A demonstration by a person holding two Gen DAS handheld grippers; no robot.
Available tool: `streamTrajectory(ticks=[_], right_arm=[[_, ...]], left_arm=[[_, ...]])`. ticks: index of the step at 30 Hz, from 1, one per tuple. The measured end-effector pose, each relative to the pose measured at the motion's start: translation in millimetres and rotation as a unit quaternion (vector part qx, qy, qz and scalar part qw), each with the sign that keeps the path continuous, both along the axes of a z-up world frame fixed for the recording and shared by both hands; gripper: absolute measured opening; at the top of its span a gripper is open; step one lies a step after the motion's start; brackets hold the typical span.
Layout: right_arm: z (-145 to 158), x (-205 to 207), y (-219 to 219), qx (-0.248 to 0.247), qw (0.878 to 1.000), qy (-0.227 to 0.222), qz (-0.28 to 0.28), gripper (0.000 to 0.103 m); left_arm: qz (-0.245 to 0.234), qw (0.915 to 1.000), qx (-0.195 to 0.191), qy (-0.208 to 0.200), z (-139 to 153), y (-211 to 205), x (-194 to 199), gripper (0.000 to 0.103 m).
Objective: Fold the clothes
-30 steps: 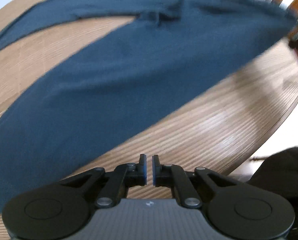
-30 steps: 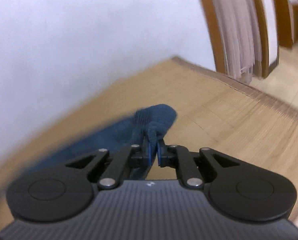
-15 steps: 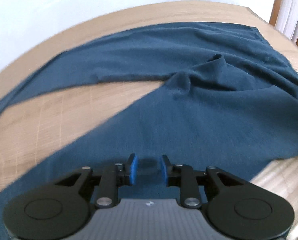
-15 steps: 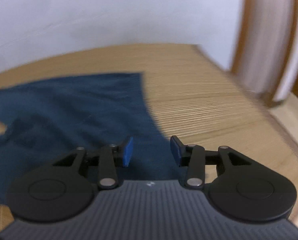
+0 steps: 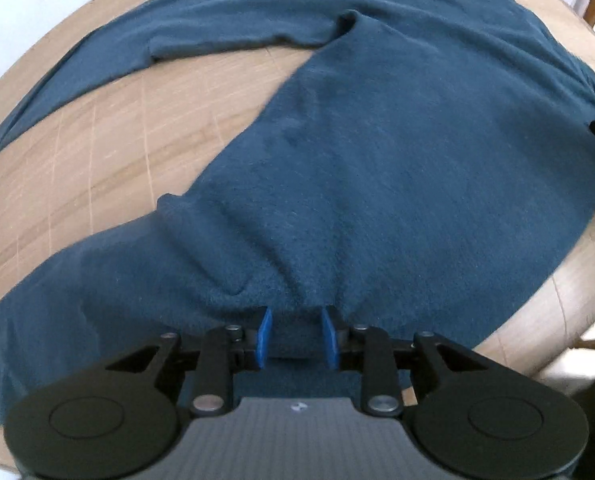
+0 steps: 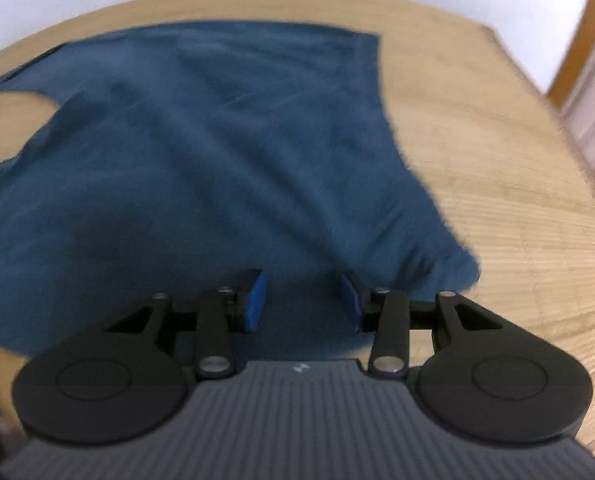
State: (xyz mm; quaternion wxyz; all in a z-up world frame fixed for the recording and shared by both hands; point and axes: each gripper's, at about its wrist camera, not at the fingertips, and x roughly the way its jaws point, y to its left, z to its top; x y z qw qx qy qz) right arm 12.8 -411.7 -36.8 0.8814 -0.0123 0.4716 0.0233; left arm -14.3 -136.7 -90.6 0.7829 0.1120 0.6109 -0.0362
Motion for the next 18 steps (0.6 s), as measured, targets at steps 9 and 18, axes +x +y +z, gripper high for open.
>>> streamTrajectory(ticks=[9,18], right_arm=[[30,8,-26,0.051,0.998,-0.024,0.015,0.044],[36,155,-96,0.106,0.983,-0.107,-0.109,0.052]], left_arm=[[0.019,0.9992,-0.002,-0.035,29,-13,1,0.032],[0.001,0.983,0.006,-0.184,61,-42,95,0.04]])
